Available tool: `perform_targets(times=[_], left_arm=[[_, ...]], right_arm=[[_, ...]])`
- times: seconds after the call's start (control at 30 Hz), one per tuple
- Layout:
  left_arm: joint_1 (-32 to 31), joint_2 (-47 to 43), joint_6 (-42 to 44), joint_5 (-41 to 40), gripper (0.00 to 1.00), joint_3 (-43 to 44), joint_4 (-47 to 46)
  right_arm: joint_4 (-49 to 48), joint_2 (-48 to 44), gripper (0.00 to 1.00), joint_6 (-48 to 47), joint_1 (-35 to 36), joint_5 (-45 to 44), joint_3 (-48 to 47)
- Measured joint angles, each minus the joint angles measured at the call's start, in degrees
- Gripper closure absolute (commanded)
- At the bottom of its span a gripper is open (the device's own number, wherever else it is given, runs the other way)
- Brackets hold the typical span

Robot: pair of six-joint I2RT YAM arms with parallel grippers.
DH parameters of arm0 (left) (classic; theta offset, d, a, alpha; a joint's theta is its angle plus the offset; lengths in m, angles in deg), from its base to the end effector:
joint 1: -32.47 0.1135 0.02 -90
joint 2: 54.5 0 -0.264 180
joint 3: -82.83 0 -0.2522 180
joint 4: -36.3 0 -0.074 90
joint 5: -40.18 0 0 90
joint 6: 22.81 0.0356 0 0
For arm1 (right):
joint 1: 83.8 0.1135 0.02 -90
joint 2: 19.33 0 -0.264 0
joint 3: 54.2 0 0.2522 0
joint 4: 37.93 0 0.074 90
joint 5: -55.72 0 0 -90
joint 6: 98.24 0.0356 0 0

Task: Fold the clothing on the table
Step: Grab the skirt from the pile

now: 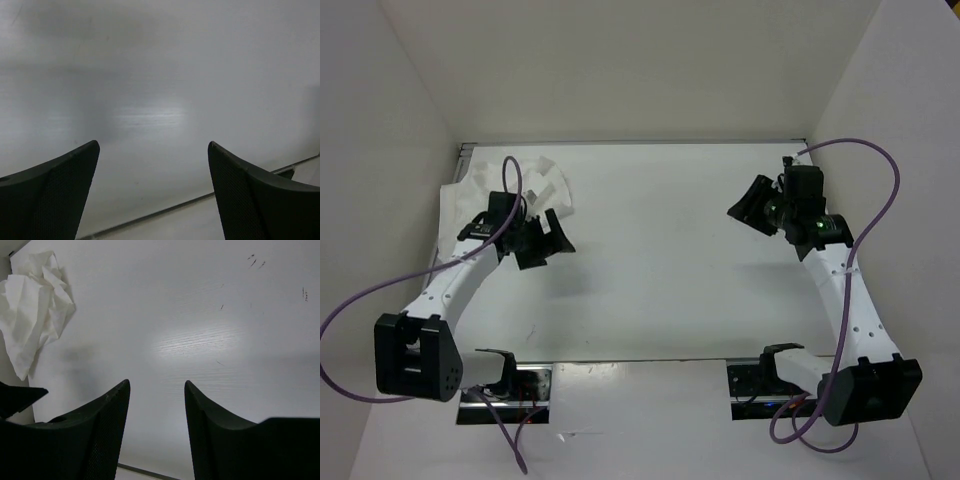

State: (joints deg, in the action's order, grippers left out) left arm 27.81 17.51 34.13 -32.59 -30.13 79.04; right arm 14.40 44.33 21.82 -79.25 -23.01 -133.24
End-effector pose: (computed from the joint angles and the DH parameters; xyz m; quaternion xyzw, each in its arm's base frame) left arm 0.2607 -0.0318 0.2628 -0.1738 0.9072 -0.2475 0.2923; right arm 0.2318 0.0254 0.3515 0.1538 0.8781 0.2161 0.3982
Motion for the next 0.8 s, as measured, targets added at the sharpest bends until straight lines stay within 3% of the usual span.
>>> perform_targets(times=[0.1, 0.2, 0.37, 0.7, 0.8], left_arm=[[0.07, 2.64, -0.09, -3.26, 0.06, 1.14, 4.90], [0.83, 11.10, 0.79, -9.09, 0.07, 13.70, 8.59], [1.33, 28.57, 6.40, -17.99, 0.03, 35.06, 5.46], [-0.48, 46.71, 14.14, -44.48, 0.01, 42.29, 7.04], [-0.46, 50.86, 15.04, -48.65, 0.14, 42.64, 7.32]], right_arm=[[0.02, -0.55, 0.47, -0.42, -1.22, 0.20, 1.44], [0.00, -0.83, 0.47, -1.03, -2.51, 0.76, 2.56], [0.04, -0.66, 0.47, -2.16, -3.91, 3.45, 3.10], [0.09, -0.31, 0.47, -3.04, -4.61, 6.64, 3.82], [0.04, -0.07, 0.47, -3.17, -4.83, 7.28, 3.82]])
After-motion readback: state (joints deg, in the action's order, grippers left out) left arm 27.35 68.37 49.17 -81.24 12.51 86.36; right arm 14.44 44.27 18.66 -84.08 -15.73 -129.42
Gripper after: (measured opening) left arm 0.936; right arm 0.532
